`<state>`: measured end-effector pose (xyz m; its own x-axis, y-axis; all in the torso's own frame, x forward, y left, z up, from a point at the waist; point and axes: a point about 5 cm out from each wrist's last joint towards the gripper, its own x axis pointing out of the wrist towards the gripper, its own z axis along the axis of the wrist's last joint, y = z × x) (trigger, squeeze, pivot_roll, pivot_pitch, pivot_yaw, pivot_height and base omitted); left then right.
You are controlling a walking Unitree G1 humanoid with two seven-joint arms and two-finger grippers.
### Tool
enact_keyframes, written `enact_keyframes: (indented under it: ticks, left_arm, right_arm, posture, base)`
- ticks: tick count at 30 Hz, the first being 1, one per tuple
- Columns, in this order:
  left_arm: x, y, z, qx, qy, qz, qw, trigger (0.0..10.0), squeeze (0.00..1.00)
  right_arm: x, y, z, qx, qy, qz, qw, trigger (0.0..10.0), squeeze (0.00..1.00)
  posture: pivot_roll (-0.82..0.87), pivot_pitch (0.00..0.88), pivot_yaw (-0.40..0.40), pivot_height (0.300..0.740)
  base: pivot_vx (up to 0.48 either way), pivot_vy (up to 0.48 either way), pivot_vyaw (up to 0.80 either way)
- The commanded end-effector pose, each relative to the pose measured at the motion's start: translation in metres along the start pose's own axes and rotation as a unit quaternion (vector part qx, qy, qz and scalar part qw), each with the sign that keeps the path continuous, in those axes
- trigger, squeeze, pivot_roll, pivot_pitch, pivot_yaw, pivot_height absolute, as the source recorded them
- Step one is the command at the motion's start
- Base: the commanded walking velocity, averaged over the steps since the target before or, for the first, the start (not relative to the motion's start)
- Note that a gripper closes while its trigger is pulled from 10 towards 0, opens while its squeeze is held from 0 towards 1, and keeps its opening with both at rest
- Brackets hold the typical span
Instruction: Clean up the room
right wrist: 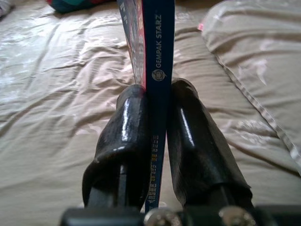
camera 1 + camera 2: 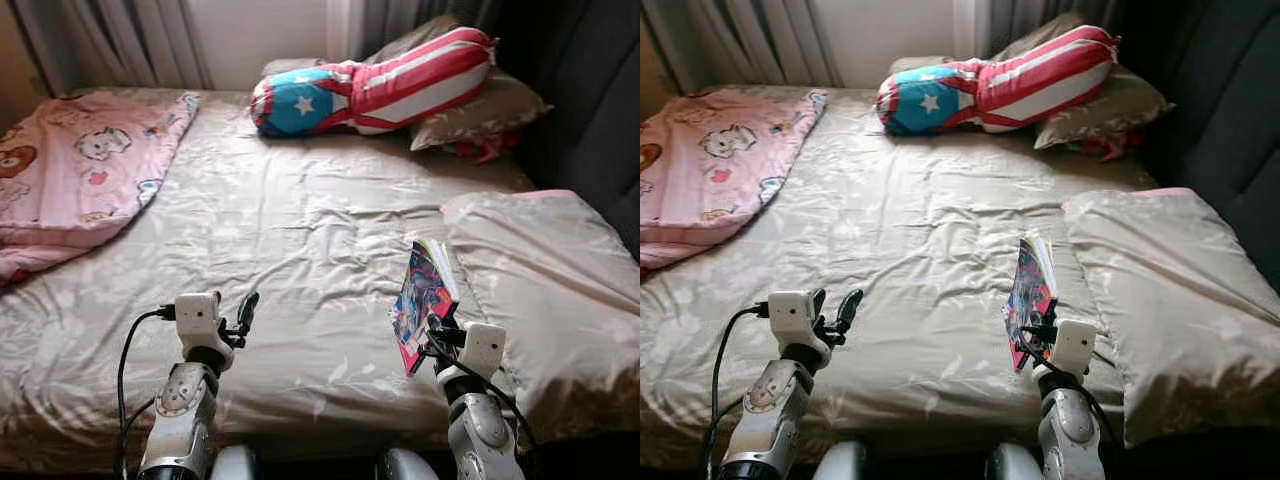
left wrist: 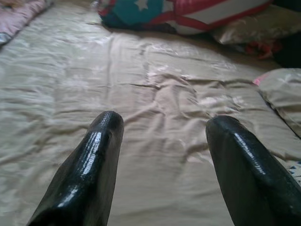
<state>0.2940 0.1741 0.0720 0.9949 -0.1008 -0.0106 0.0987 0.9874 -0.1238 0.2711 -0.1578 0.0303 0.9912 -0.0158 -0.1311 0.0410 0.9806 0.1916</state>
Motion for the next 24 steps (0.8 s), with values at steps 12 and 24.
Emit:
enact_keyframes:
  ticks: [12,24]
  left_arm:
    - [-0.002,0.0,0.001,-0.001,0.004,-0.005,1.0,10.0,0.0]
    - [0.0,-0.006,0.002,-0.004,0.003,-0.026,1.0,10.0,0.0]
  right_arm:
    - [0.002,0.008,0.0,-0.003,-0.011,0.014,1.0,10.0,0.0]
    - [0.0,0.013,-0.001,-0.016,-0.009,0.049,0.999,10.0,0.0]
  posture:
    - [-0.03,0.0,-0.023,0.629]
    - [-0.03,0.033,-0.031,0.629]
  base:
    - [0.0,0.0,0.0]
    - [0.171,0.0,0.11]
